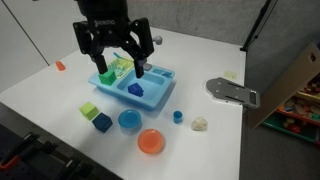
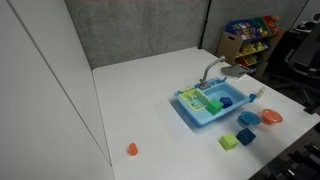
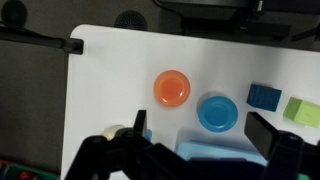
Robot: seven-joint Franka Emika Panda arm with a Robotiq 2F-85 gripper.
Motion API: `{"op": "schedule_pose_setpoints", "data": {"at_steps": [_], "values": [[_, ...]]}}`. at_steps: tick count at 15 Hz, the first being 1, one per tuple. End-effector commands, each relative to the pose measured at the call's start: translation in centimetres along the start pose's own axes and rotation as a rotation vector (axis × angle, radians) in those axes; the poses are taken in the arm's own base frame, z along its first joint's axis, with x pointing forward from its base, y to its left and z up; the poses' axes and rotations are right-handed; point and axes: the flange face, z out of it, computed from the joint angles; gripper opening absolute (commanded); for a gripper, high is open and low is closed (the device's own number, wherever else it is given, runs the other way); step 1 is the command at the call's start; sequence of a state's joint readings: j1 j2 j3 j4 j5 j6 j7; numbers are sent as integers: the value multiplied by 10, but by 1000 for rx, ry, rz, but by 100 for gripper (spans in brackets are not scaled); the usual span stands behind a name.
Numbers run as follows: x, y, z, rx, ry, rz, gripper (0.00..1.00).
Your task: Pick up the blue block from the sink and put it on the table
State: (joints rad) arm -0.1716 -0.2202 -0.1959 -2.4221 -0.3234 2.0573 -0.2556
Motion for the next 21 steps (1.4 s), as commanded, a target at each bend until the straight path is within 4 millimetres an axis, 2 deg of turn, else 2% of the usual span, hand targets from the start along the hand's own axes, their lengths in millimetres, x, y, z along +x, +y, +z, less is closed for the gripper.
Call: {"op": "schedule_pose_setpoints", "data": {"at_steps": [1, 16, 21], "values": [[27, -9, -7, -7, 6, -1, 100], [146, -75, -17, -49, 14, -42, 100], [177, -91, -13, -13, 22, -42, 100]]}}
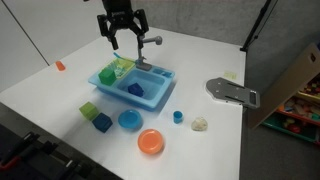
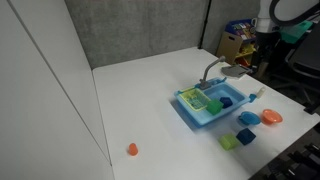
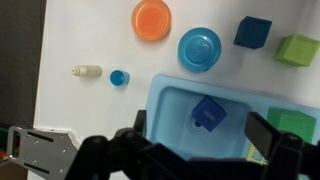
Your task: Pick up the blue block from the sink and put it on the table
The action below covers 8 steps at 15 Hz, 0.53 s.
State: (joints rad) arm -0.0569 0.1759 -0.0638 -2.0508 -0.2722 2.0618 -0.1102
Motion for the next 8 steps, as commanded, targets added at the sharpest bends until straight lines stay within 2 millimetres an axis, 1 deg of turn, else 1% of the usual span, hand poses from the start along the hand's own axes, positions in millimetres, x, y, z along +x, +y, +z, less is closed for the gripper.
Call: {"op": "schedule_pose_setpoints", "data": {"at_steps": [1, 5, 8], "values": [[24, -6, -2, 63, 10, 22, 100], [33, -19, 5, 161, 41, 48, 100], [31, -27, 9, 178, 97, 69, 100]]}}
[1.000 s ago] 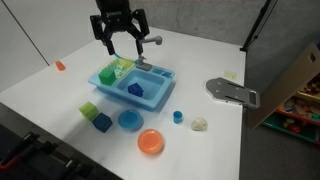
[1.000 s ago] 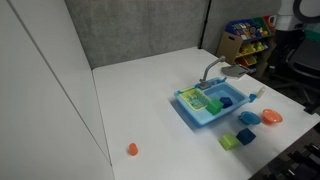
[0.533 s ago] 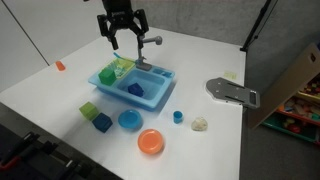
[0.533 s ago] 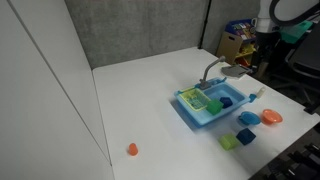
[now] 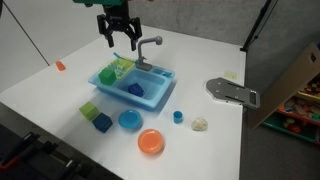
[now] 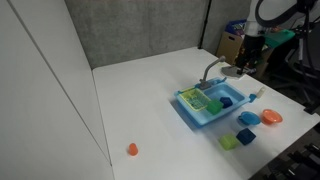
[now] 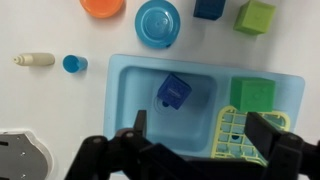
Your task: Pick up the blue block from the sink and put it on the table
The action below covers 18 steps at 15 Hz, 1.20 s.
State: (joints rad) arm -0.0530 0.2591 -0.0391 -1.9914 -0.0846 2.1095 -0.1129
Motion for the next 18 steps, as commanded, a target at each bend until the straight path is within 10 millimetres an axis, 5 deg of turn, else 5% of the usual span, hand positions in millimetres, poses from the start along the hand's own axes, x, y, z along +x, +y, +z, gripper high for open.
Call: {"op": "schedule_pose_setpoints", "data": {"at_steps": [1, 18], "values": [[-3, -6, 2, 18, 68, 5, 100], [-29, 42, 111, 31, 99, 119, 100]]}}
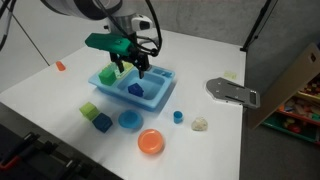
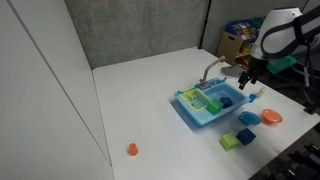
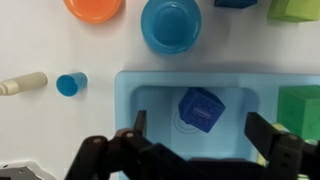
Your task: Pick up the blue block from the sink and put it on the table
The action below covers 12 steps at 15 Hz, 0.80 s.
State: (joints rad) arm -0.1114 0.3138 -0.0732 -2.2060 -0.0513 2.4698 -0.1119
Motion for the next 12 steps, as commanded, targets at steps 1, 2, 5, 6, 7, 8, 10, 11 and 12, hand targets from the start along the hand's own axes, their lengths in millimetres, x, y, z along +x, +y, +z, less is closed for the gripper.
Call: {"op": "schedule_pose_setpoints", "data": {"at_steps": [1, 2, 5, 6, 7, 8, 10, 11, 12], "values": [[1, 7, 20, 4, 10, 22, 100], [3, 8, 27, 0, 10, 23, 100], [6, 4, 48, -7, -2, 20, 100], [6, 3, 53, -7, -9, 20, 100], [7, 2, 57, -4, -12, 19, 100], [8, 1, 60, -4, -13, 16, 100], [10, 0, 64, -8, -15, 12, 100], [11, -1, 65, -9, -16, 11, 100], [12, -2, 64, -13, -17, 11, 100]]}}
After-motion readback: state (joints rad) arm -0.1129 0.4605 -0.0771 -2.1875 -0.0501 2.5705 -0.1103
